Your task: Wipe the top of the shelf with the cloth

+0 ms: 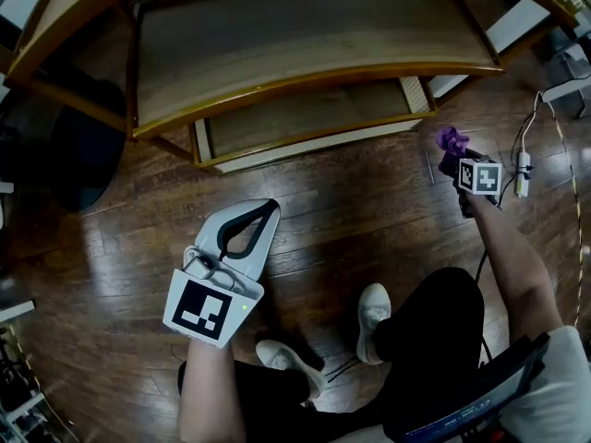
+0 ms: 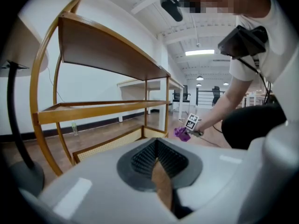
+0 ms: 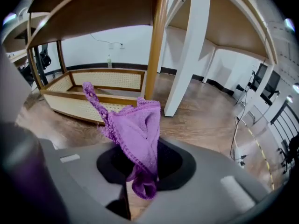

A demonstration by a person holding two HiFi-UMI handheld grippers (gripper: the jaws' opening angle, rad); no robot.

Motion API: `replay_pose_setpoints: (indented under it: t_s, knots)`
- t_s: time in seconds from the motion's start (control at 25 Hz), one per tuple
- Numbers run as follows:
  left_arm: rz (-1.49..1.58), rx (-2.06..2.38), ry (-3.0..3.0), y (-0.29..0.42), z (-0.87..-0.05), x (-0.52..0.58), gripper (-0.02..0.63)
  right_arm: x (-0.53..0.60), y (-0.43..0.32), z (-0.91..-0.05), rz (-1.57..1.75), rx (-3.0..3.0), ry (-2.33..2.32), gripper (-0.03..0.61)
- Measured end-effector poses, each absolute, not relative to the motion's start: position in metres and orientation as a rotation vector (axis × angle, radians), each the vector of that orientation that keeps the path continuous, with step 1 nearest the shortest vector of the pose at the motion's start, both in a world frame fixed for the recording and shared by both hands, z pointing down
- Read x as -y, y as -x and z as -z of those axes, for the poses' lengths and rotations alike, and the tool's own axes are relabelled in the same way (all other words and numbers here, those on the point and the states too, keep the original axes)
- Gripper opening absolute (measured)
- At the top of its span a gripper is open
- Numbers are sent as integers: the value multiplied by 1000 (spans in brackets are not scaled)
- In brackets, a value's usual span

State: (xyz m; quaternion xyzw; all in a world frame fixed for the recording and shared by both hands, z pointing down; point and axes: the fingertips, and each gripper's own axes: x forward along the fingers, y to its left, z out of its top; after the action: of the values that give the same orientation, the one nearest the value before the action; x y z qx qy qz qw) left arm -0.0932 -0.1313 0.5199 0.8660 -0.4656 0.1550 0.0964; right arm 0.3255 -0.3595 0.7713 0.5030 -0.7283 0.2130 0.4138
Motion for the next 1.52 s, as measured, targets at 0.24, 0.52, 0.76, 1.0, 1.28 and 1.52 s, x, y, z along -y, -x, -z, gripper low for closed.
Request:
replay_pose_setpoints:
  t_s: [0.24, 0.52, 0.76, 1.0, 1.28, 1.52]
  knots:
    - [-392, 1437, -2503, 92, -462, 111, 18, 280, -298, -656, -611, 1919, -1188, 98]
    - [-323, 1401, -2309, 95, -337, 64, 18, 202, -275, -497, -655, 2027, -1090, 98]
    - [-246, 1413, -2227, 91, -193, 16, 18, 149, -266, -327, -629, 2120, -1061, 98]
    - [-177, 1360, -2333, 68, -72, -54, 18, 68, -256, -192, -566, 2203, -1045, 98]
    - [-167, 1042, -2515, 35, -28, -122, 18, -31, -254, -106, -608, 2275, -1178, 98]
    - [-143, 995, -2619, 9, 9, -155, 18, -84, -247, -50, -557, 2373, -1183, 98]
